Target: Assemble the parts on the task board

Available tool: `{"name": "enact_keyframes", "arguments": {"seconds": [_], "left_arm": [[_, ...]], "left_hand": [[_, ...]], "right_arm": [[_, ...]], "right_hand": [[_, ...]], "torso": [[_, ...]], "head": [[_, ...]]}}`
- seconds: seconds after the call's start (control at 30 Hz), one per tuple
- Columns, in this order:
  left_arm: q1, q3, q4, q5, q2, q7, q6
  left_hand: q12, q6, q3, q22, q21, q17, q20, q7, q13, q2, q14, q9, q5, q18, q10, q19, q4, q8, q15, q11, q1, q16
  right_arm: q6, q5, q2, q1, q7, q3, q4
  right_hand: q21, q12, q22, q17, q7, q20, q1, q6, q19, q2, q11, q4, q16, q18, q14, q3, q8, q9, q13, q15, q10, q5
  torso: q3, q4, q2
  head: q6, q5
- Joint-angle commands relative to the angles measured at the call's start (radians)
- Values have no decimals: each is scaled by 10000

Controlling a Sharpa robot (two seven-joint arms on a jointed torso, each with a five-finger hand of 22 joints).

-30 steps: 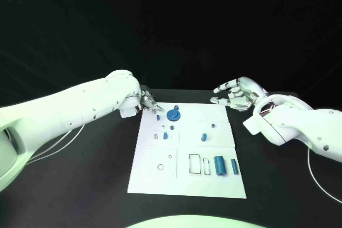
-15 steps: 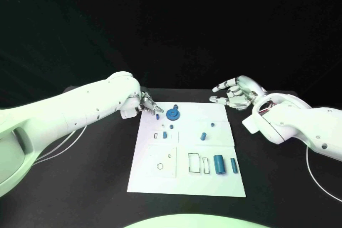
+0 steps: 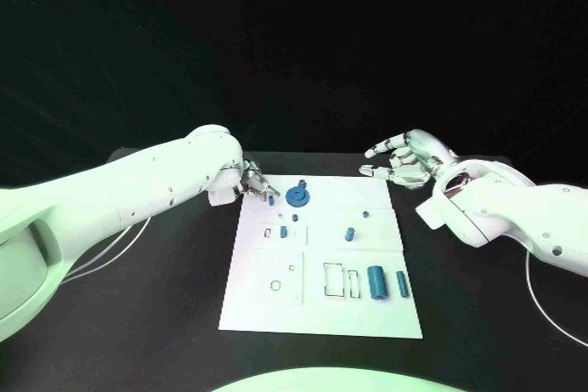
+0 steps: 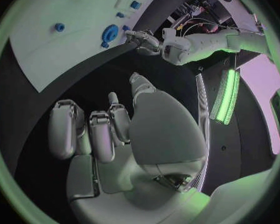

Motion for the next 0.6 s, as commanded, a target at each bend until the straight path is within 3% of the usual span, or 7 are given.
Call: {"name": "enact_keyframes", "arguments": {"seconds": [0.03,0.6], "left_arm": [[-5,0,-8,168,38,122,92],[-32,-26,-97,323,104,217,188]], "left_hand": [[42,81,84,17,-11,2168,53,23,9,14,891,-15,29,-17,-41,-28,2,-51,32,-8,144,-11],[82,241,403,79,15,2217,18,-77,39,270,909,-40,-1,-27,7,-6,-121,-2,-37,-95,1138,21]], "right_arm": [[60,-105,9,-4,137,5,4],[70,-106,13,-4,137,5,7]], "right_hand": [[-47,-47,1162,1785,18,-8,-81,-37,-36,-4,16,-16,-34,159,854,-65,27,-16,613,-35,-62,-20],[-50,-40,1162,1778,15,-8,-72,-27,-35,26,14,-20,-37,160,853,-49,35,-18,616,-36,-56,-2]], "torso": [[0,4,6],[6,-2,5]], "head": [[1,-5],[-31,-24]]}}
